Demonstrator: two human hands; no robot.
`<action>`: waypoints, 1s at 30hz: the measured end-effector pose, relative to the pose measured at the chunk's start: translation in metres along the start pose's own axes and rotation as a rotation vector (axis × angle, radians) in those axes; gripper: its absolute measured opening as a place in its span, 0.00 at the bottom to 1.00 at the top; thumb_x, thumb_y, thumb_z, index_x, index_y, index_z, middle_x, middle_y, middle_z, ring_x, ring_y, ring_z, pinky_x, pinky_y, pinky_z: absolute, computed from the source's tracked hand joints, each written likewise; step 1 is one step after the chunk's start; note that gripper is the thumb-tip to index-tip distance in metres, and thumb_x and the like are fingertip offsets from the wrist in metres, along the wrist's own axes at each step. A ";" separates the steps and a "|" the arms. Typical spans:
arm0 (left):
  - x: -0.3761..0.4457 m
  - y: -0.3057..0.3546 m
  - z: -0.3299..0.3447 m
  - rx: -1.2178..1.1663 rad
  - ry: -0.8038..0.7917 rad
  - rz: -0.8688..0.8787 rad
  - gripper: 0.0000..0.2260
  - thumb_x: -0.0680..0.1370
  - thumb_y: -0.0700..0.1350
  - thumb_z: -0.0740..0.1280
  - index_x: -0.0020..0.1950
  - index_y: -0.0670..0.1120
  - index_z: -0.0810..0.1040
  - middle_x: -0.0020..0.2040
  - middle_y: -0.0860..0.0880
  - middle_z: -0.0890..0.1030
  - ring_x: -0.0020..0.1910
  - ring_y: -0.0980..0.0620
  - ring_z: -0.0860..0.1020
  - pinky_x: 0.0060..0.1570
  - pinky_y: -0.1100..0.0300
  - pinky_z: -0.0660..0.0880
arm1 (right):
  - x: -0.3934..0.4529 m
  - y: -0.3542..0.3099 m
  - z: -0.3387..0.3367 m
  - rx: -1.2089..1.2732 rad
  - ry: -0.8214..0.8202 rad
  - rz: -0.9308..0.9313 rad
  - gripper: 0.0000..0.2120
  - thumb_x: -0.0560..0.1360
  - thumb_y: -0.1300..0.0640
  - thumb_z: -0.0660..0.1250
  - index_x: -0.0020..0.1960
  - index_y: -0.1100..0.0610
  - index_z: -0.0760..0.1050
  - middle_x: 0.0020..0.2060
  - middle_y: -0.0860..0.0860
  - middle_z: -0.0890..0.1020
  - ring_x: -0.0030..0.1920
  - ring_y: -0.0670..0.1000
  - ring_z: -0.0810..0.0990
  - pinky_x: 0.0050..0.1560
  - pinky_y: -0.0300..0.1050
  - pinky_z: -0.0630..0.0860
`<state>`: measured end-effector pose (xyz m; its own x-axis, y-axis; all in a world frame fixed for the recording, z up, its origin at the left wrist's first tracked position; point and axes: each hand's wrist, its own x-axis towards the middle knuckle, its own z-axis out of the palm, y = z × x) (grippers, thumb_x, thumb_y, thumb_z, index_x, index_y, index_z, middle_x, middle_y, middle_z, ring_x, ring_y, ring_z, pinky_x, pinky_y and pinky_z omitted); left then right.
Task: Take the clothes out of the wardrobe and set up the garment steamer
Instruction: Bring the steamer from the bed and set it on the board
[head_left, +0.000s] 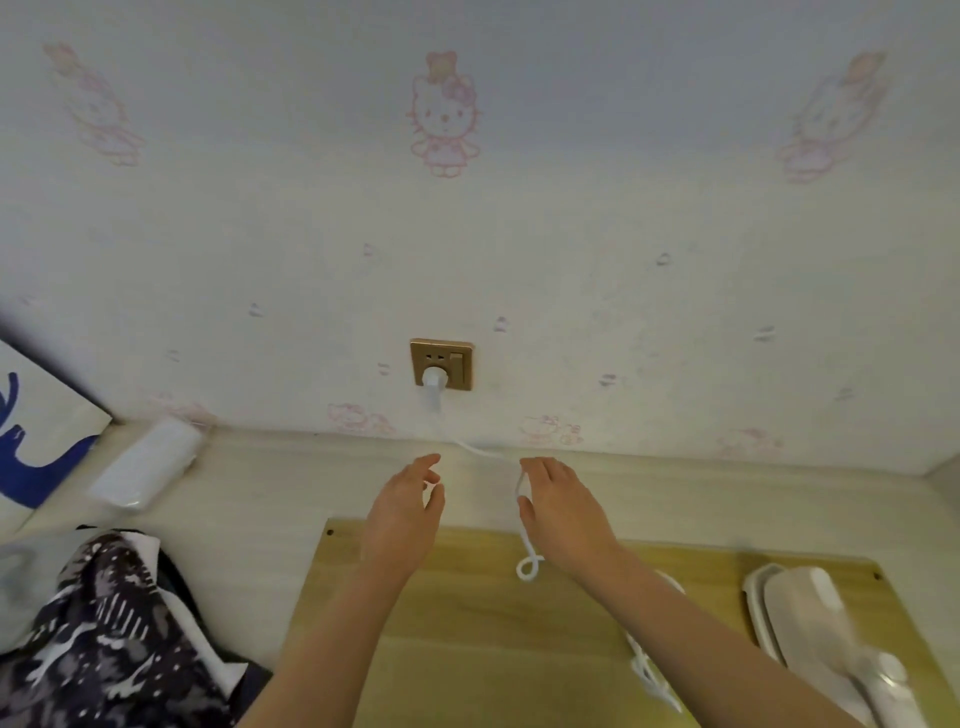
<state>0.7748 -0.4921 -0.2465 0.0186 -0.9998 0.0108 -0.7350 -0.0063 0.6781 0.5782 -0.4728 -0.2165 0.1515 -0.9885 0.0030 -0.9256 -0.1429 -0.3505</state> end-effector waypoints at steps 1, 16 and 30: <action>-0.011 0.002 0.003 0.035 -0.011 0.020 0.17 0.80 0.46 0.61 0.69 0.54 0.69 0.55 0.57 0.77 0.55 0.57 0.74 0.54 0.58 0.74 | -0.012 0.003 -0.001 -0.014 -0.004 -0.006 0.21 0.80 0.55 0.58 0.71 0.59 0.63 0.67 0.54 0.70 0.68 0.54 0.66 0.67 0.45 0.65; -0.250 0.078 0.085 0.127 0.000 0.226 0.15 0.80 0.45 0.62 0.66 0.49 0.74 0.54 0.52 0.80 0.55 0.50 0.76 0.49 0.55 0.76 | -0.251 0.084 0.005 -0.074 0.079 0.007 0.19 0.71 0.61 0.67 0.62 0.61 0.74 0.56 0.56 0.78 0.57 0.58 0.77 0.56 0.51 0.77; -0.438 0.147 0.137 0.198 -0.050 0.468 0.12 0.72 0.39 0.72 0.55 0.44 0.82 0.40 0.50 0.82 0.40 0.50 0.80 0.37 0.57 0.79 | -0.485 0.127 -0.005 -0.099 0.032 0.265 0.19 0.75 0.56 0.67 0.64 0.62 0.74 0.57 0.57 0.79 0.60 0.59 0.77 0.61 0.51 0.73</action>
<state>0.5651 -0.0582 -0.2523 -0.3723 -0.8962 0.2413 -0.7712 0.4433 0.4568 0.3855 -0.0121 -0.2576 -0.1102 -0.9928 -0.0467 -0.9609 0.1184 -0.2502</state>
